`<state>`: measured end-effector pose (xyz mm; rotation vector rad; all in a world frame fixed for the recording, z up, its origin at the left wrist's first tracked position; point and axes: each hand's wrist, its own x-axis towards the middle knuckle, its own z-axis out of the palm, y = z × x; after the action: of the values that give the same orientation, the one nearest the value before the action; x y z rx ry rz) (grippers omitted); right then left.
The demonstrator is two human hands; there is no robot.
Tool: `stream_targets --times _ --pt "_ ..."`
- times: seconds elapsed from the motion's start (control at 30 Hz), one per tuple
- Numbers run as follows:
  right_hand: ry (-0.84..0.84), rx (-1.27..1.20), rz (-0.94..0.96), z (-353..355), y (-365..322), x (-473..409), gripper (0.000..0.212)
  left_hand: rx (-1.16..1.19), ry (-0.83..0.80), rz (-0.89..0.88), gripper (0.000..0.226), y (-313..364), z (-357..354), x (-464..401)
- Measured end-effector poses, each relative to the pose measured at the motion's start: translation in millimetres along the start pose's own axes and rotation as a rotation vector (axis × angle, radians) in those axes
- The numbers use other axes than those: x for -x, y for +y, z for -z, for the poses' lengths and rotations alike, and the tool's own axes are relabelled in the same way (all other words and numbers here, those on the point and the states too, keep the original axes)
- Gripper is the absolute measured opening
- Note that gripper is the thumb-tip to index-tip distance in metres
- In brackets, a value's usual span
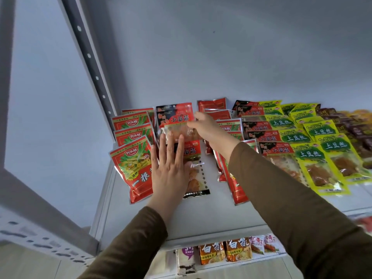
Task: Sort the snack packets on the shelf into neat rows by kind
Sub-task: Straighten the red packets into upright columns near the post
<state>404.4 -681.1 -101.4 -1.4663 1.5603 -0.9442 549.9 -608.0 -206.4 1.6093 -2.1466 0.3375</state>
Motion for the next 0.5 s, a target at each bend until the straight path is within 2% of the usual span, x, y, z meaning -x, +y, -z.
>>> stream_targets --times 0.1,0.27,0.4,0.5 --pt "-0.081 0.052 -0.037 1.5 7.1 3.5 0.044 0.011 0.014 -0.011 0.071 3.4 1.6 4.9" --pt "-0.063 0.059 -0.113 6.3 8.4 -2.3 0.068 0.062 0.037 -0.034 0.072 7.7 9.4 5.8" --pt "-0.104 0.178 -0.194 -1.7 17.2 -2.9 0.069 0.054 -0.040 -0.045 0.070 9.4 13.4 7.0" --pt "-0.093 0.078 -0.259 -11.5 23.5 -4.1 0.062 0.038 -0.154 -0.015 0.068 10.1 16.3 6.4"
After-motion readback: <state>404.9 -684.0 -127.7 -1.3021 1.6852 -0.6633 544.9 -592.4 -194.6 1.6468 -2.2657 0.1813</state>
